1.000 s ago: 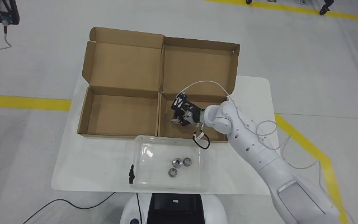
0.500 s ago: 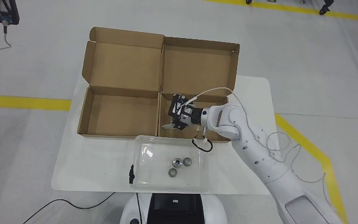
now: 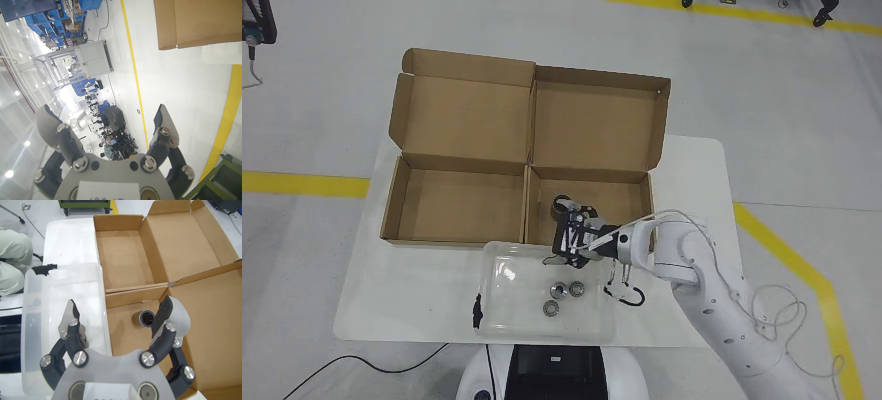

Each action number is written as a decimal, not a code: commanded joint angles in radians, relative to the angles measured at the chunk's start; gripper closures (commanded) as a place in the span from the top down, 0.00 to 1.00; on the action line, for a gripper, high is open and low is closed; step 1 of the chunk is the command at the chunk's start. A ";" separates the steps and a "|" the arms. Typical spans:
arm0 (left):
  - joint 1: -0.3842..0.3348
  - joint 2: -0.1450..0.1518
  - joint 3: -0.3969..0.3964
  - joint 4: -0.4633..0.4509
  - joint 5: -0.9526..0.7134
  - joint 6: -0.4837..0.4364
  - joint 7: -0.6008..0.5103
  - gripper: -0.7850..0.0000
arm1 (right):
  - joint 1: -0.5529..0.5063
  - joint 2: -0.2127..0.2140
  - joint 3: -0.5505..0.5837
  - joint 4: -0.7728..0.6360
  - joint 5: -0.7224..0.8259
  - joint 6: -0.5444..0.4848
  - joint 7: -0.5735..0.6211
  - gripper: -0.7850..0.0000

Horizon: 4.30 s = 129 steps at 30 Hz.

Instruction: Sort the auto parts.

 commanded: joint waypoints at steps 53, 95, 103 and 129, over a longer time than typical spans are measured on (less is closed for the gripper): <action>0.000 0.000 0.000 0.000 0.000 0.000 0.000 1.00 | -0.168 0.044 -0.150 0.131 -0.318 0.074 -0.161 0.55; 0.000 0.000 0.000 0.000 0.000 0.000 0.000 1.00 | -0.009 0.034 -0.124 0.060 -0.063 -0.021 -0.413 0.00; 0.000 0.000 0.000 0.000 0.000 0.000 0.000 1.00 | 0.129 0.011 -0.149 0.023 0.008 -0.060 -0.443 0.00; 0.000 0.000 0.000 0.000 0.000 0.000 0.000 1.00 | 0.120 -0.011 -0.053 0.222 -0.089 -0.173 -1.179 0.00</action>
